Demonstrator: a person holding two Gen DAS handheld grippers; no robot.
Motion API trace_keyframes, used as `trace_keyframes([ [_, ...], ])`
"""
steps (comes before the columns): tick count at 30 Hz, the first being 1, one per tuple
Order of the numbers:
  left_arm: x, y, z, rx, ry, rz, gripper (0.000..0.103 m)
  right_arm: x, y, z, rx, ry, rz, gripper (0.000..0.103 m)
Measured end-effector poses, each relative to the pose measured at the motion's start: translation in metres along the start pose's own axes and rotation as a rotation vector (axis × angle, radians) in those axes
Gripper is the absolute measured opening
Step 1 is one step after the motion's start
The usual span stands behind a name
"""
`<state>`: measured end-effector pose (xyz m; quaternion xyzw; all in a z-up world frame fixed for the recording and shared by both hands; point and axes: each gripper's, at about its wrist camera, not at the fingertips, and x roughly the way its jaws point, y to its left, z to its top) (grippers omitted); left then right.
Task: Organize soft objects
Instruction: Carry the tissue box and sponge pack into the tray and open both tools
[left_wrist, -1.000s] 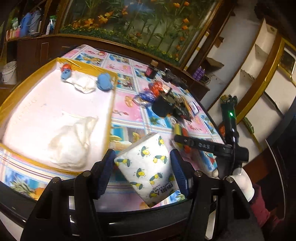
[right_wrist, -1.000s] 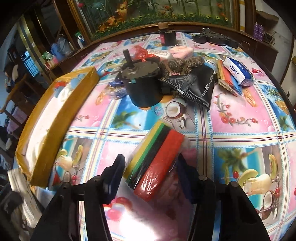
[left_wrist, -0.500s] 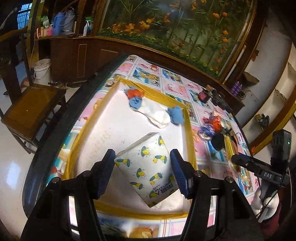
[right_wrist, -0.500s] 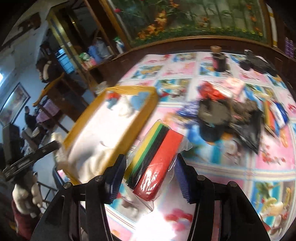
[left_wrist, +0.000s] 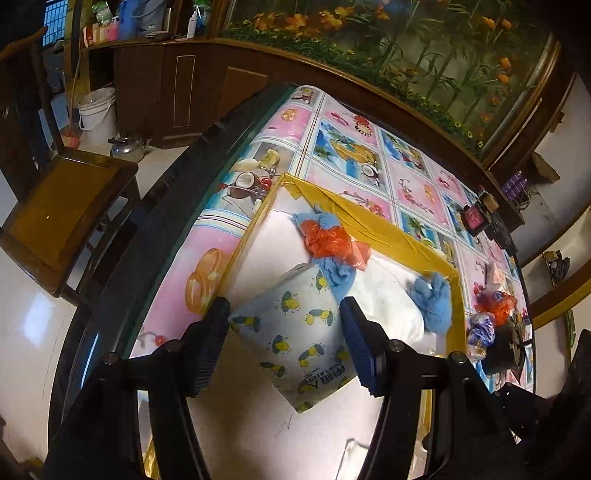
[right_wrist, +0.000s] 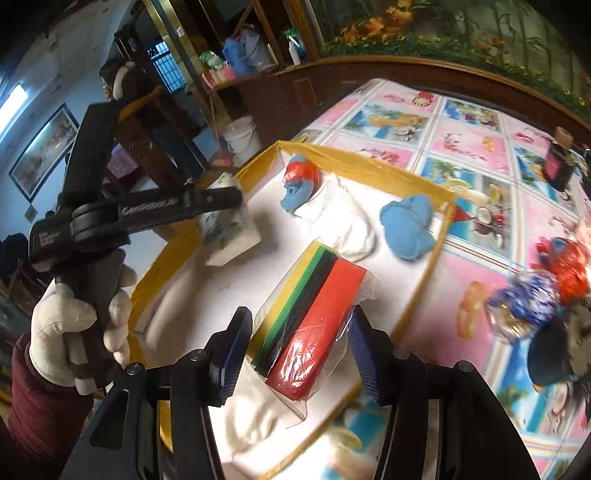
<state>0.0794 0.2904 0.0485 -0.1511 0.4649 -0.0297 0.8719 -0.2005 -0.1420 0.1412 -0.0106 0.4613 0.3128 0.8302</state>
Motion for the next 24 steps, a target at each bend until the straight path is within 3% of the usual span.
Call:
trace_keyframes([
  [5,0.013,-0.006,0.016,0.01,-0.028,-0.023,0.062,0.038,-0.004,0.021,0.003,0.051,-0.054,0.052],
  [9,0.015,-0.006,0.018,-0.005,-0.025,-0.053,0.07,0.055,-0.003,0.032,-0.012,0.041,-0.132,0.059],
  [12,0.012,-0.002,0.016,-0.037,-0.001,-0.072,0.07,0.054,-0.002,0.033,-0.002,0.022,-0.11,0.066],
  [17,-0.018,0.002,0.001,-0.061,-0.046,-0.069,0.07,0.02,-0.004,0.016,0.019,-0.052,-0.096,0.073],
  [24,-0.088,-0.031,-0.055,-0.049,-0.132,-0.182,0.07,-0.049,-0.02,-0.027,0.024,-0.207,-0.088,0.081],
])
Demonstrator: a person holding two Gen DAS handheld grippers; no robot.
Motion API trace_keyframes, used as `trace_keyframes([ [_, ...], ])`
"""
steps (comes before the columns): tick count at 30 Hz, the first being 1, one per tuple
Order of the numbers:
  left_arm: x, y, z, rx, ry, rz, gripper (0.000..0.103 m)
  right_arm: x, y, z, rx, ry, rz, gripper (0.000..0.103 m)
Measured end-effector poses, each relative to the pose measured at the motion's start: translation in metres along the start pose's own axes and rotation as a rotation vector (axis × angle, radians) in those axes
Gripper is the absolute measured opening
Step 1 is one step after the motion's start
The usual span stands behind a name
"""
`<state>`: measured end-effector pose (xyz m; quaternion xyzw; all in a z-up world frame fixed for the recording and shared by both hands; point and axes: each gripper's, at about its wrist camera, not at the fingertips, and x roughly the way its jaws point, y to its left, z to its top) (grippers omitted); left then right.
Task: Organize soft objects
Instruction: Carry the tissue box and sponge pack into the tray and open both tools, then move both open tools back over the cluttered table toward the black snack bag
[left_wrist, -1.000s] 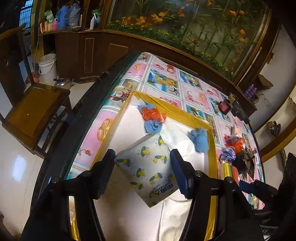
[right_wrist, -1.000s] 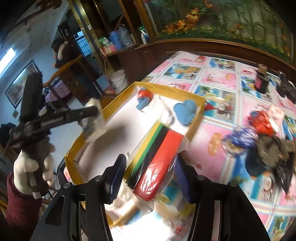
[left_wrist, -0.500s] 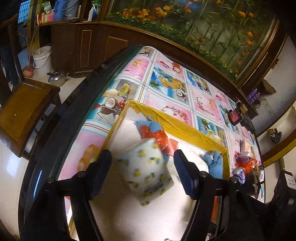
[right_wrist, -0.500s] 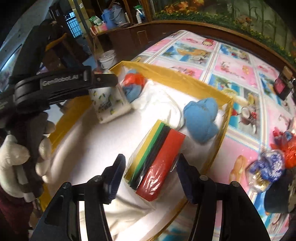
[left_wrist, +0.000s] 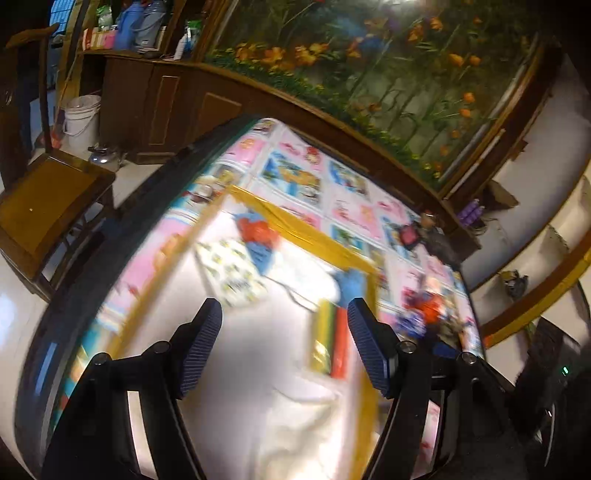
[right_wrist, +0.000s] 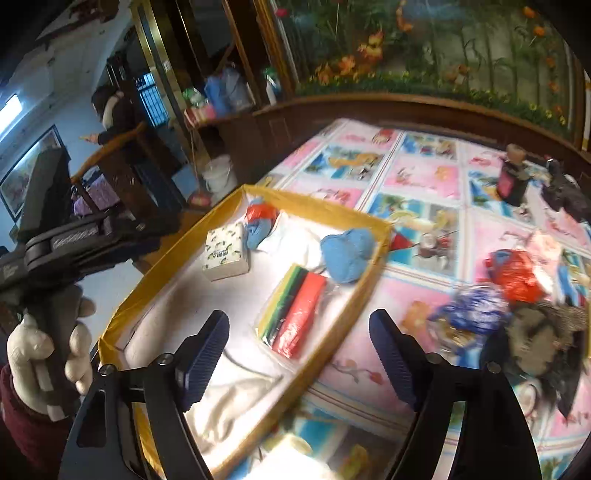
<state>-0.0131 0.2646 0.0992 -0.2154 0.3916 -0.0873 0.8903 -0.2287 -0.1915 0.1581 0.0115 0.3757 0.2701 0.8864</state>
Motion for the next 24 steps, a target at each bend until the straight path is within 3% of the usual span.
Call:
trace_keyframes([
  [4,-0.025,-0.04,-0.04,0.016,-0.025,-0.098,0.073,-0.043,-0.019,-0.023,0.016,-0.066,-0.008,0.082],
  [7,-0.029,-0.07,-0.066,0.045,-0.022,-0.132,0.073,-0.076,-0.036,-0.044,0.038,-0.105,-0.027,0.084],
  [14,-0.014,-0.123,-0.114,0.117,0.06,-0.152,0.073,-0.139,-0.088,-0.093,0.116,-0.168,-0.111,0.086],
  [24,0.012,-0.152,-0.16,0.156,0.179,-0.151,0.073,-0.198,-0.161,-0.129,0.301,-0.22,-0.178,0.087],
])
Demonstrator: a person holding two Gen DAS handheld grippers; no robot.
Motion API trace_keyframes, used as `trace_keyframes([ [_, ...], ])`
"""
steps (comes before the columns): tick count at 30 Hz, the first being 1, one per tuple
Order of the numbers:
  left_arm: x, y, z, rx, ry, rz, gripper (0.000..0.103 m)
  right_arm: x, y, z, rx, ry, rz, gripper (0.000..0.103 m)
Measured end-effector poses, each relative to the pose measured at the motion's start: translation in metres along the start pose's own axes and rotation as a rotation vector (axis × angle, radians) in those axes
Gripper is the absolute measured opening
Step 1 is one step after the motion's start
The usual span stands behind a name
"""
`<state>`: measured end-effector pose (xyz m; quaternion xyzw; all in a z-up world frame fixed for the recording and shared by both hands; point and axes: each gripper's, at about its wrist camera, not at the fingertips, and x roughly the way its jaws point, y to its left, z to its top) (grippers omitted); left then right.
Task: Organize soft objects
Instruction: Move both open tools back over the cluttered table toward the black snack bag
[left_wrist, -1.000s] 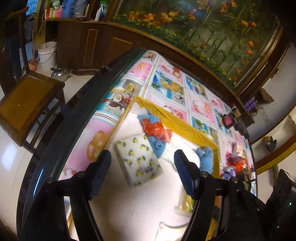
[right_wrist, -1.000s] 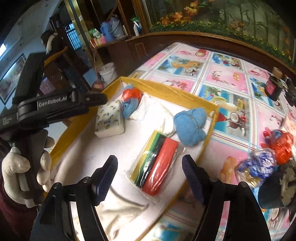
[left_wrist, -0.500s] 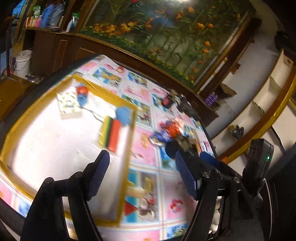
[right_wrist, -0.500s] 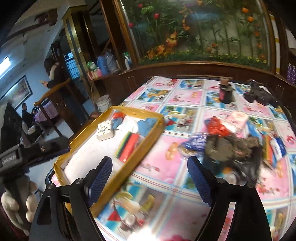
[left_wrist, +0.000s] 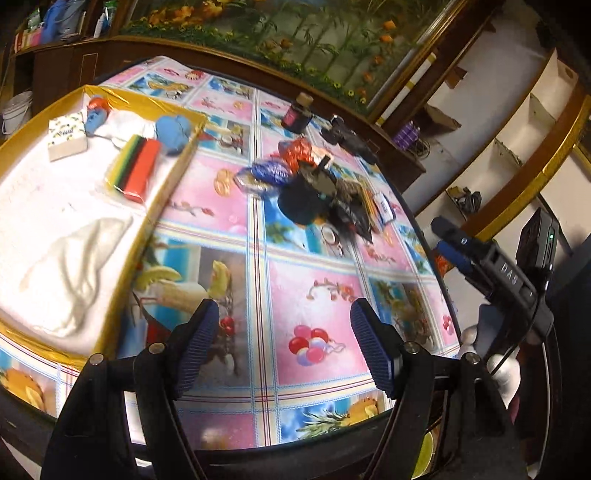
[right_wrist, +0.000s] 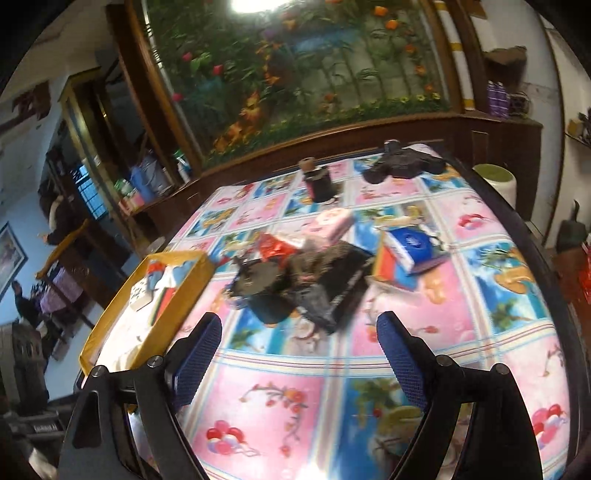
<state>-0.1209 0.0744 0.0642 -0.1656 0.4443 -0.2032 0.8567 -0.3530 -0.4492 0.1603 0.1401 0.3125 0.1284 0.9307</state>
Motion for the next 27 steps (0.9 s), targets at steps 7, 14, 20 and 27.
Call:
trace_keyframes([
  [7,0.013,0.002,-0.011,-0.009,0.044,-0.02,0.073,-0.002,-0.039,0.01,0.105,-0.01,-0.023,0.087],
  [14,0.029,0.0,-0.015,0.002,0.092,-0.044,0.073,0.017,-0.07,0.029,0.192,0.013,-0.041,0.088],
  [20,0.04,-0.005,-0.016,0.028,0.123,-0.059,0.073,0.061,-0.067,0.045,0.234,0.083,0.047,0.088],
  [27,0.041,-0.005,-0.015,0.031,0.132,-0.074,0.073,0.133,-0.025,0.092,0.066,0.163,-0.069,0.086],
])
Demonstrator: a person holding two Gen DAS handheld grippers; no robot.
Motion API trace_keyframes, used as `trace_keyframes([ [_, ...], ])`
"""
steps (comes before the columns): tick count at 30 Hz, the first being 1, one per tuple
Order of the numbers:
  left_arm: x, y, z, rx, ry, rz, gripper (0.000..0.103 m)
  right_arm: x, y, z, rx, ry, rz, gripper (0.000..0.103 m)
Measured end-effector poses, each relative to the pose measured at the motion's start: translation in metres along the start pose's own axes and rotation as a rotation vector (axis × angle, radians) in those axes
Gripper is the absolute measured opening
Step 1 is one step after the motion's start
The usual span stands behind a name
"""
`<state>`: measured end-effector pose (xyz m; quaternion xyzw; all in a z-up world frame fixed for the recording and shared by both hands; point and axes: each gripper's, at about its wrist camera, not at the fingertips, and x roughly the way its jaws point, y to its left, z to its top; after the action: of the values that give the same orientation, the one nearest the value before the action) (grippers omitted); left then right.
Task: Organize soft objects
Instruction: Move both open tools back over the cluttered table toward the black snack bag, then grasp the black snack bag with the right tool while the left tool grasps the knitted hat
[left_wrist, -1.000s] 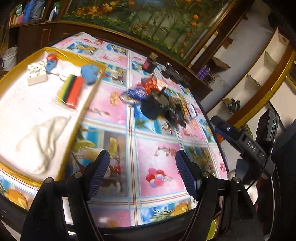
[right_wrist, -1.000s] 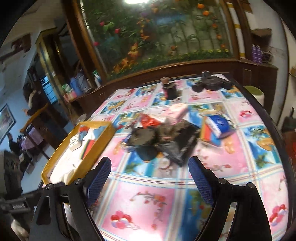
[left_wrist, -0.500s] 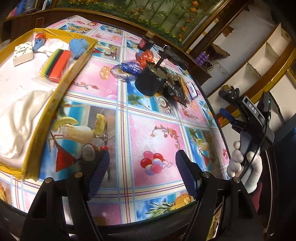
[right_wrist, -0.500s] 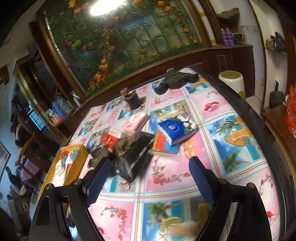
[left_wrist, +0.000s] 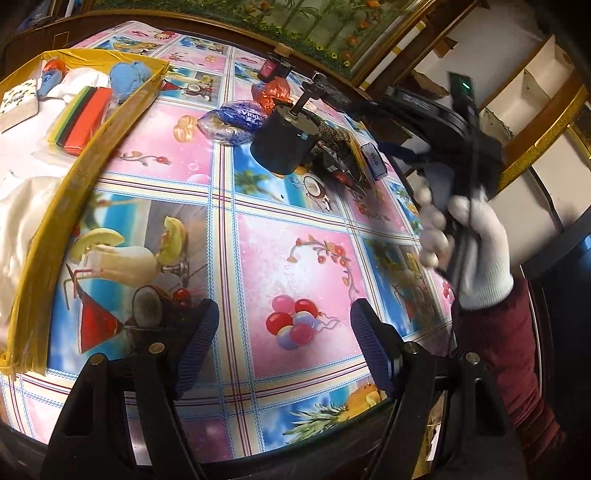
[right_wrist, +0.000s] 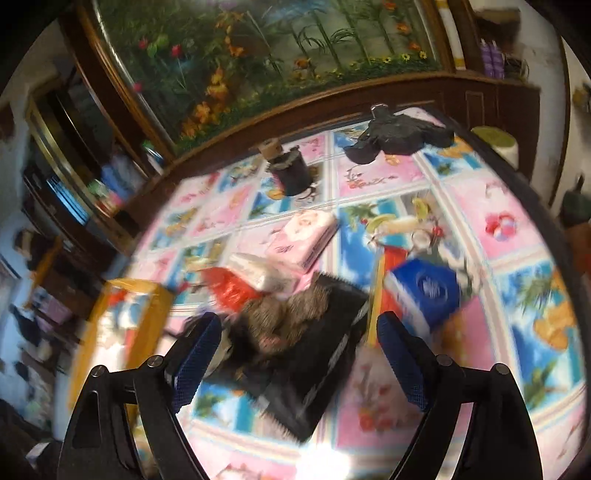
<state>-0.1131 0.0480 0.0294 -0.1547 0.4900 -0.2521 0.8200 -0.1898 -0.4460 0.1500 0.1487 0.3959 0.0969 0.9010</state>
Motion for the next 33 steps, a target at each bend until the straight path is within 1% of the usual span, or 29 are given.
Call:
trace_keyframes([
  [1,-0.001,0.001,0.0,-0.002,-0.001,0.001,0.073,0.012,0.005,0.01,-0.018,0.011,-0.039,0.085],
  [2,-0.001,0.002,0.001,-0.005,-0.003,0.002,0.073,0.02,0.009,0.016,-0.029,0.019,-0.053,0.08],
  [3,-0.002,0.004,0.001,-0.009,-0.004,0.003,0.073,0.029,0.014,0.023,-0.05,0.031,-0.064,0.073],
  [4,-0.002,0.005,0.002,-0.012,-0.006,0.003,0.073,0.041,0.018,0.029,-0.076,0.052,-0.079,0.069],
  [6,-0.005,0.008,0.002,-0.023,-0.01,0.001,0.073,0.06,0.021,0.03,-0.091,0.111,-0.091,0.046],
  [7,-0.006,0.009,0.002,-0.028,-0.012,-0.001,0.073,0.071,0.019,0.029,-0.082,0.154,-0.086,0.043],
  [8,-0.007,0.01,0.002,-0.031,-0.014,-0.002,0.073,0.075,0.019,0.027,-0.068,0.16,-0.077,0.043],
  [11,-0.006,0.012,0.002,-0.039,-0.013,-0.005,0.073,0.068,0.012,0.025,-0.047,0.164,-0.053,0.041],
  [13,-0.006,0.01,0.001,-0.038,-0.012,-0.016,0.073,0.06,0.01,0.019,-0.062,0.178,-0.048,0.041],
  [15,-0.005,0.007,0.0,-0.036,-0.009,-0.018,0.073,0.047,0.011,0.008,-0.091,0.197,-0.021,0.041],
  [17,-0.006,0.004,-0.002,-0.033,-0.006,-0.023,0.073,0.034,0.016,-0.006,-0.131,0.234,0.044,0.041],
  [20,-0.009,0.002,-0.005,-0.027,-0.012,-0.015,0.073,0.02,0.023,-0.035,-0.186,0.329,0.158,0.041],
  [21,-0.01,0.001,-0.006,-0.028,-0.013,-0.014,0.073,0.012,0.023,-0.042,-0.2,0.332,0.177,0.041],
  [23,-0.011,-0.001,-0.007,-0.028,-0.016,-0.01,0.073,-0.005,0.018,-0.05,-0.192,0.291,0.193,0.043],
  [24,-0.012,-0.001,-0.008,-0.026,-0.017,-0.009,0.073,-0.014,0.012,-0.051,-0.173,0.265,0.191,0.047],
  [27,-0.016,-0.003,-0.009,-0.023,-0.03,-0.01,0.073,-0.036,-0.007,-0.057,-0.125,0.195,0.151,0.054],
  [28,-0.018,-0.002,-0.009,-0.028,-0.036,-0.009,0.073,-0.041,-0.013,-0.06,-0.112,0.189,0.142,0.055],
  [30,-0.021,0.0,-0.009,-0.041,-0.044,-0.003,0.073,-0.045,-0.017,-0.071,-0.09,0.207,0.155,0.06],
  [33,-0.022,0.006,-0.01,-0.061,-0.046,0.012,0.073,-0.053,-0.004,-0.092,-0.11,0.219,0.187,0.062],
])
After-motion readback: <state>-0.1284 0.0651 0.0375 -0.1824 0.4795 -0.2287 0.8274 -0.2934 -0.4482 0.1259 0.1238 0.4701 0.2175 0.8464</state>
